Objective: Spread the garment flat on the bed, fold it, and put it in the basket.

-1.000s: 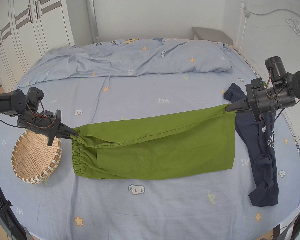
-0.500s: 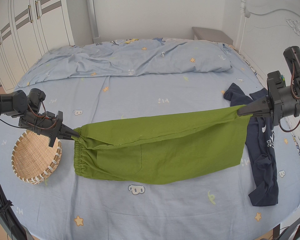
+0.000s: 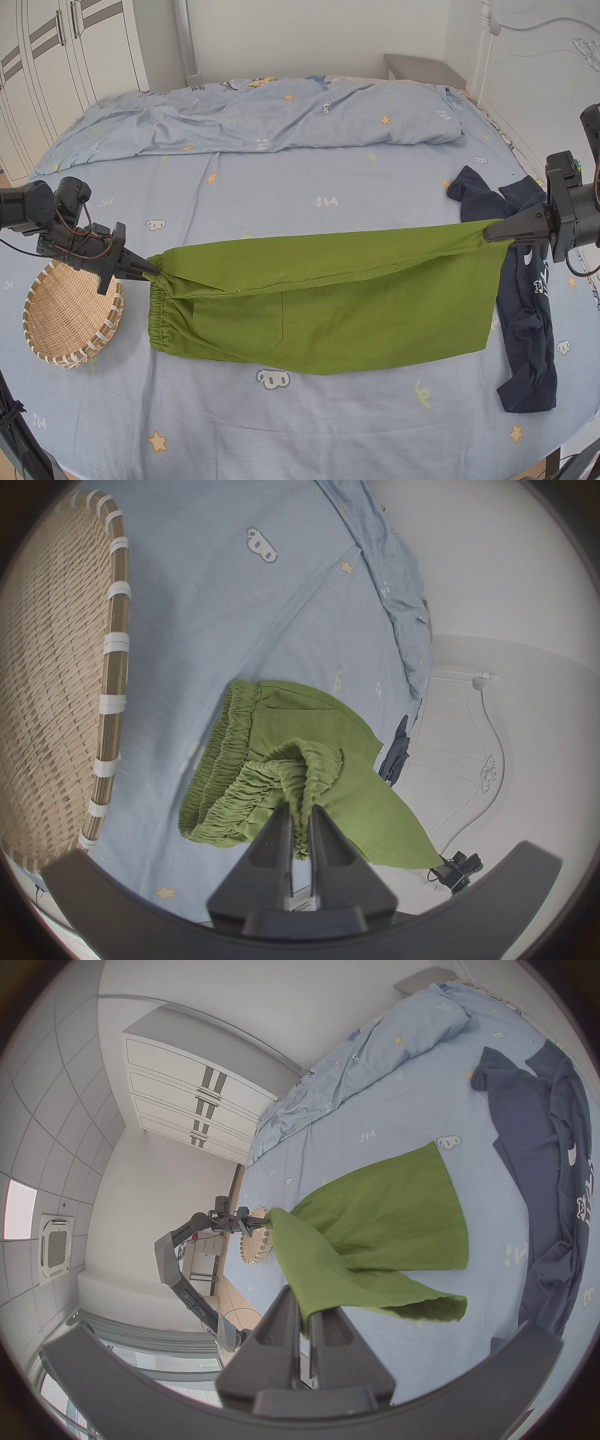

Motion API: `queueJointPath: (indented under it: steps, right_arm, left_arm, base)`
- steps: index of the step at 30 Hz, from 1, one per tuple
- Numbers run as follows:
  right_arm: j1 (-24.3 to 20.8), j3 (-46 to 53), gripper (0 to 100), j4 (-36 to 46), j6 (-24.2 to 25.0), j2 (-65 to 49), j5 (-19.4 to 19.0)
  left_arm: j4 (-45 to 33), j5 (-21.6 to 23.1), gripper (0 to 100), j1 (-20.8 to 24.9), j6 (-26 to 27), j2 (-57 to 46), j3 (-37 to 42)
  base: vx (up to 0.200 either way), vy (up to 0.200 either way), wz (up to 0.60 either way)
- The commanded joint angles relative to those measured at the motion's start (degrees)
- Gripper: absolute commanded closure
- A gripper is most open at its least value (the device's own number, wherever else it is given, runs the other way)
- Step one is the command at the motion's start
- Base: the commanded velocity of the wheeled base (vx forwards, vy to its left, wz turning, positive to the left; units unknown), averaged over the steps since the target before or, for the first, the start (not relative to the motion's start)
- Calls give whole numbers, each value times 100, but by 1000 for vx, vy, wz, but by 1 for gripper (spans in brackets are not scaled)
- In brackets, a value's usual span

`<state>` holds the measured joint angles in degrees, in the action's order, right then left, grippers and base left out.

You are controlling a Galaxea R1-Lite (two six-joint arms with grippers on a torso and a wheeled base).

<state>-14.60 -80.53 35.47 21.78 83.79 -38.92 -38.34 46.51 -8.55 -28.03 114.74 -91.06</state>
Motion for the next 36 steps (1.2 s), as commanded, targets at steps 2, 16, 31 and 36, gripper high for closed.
queueJointPath:
  steps: [2,16,31,36]
  right_arm:
    - [151,-24,100,-216,1,349,-19]
    - [599,-340,100,-1192,-34,1571,-80]
    - [898,-1483,100,-1297,-69,2757,-265]
    - [1003,-1747,100,-1394,-69,3038,-282]
  left_arm:
    - [2,-1,100,-24,-1,5,-25]
    - [2,-1,100,-24,8,14,-34]
    - [90,-1,100,-16,8,57,-87]
    - [81,-1,100,-7,8,66,-105]
  base:
    - [0,0,0]
    - [0,0,0]
    - [0,0,0]
    - [0,0,0]
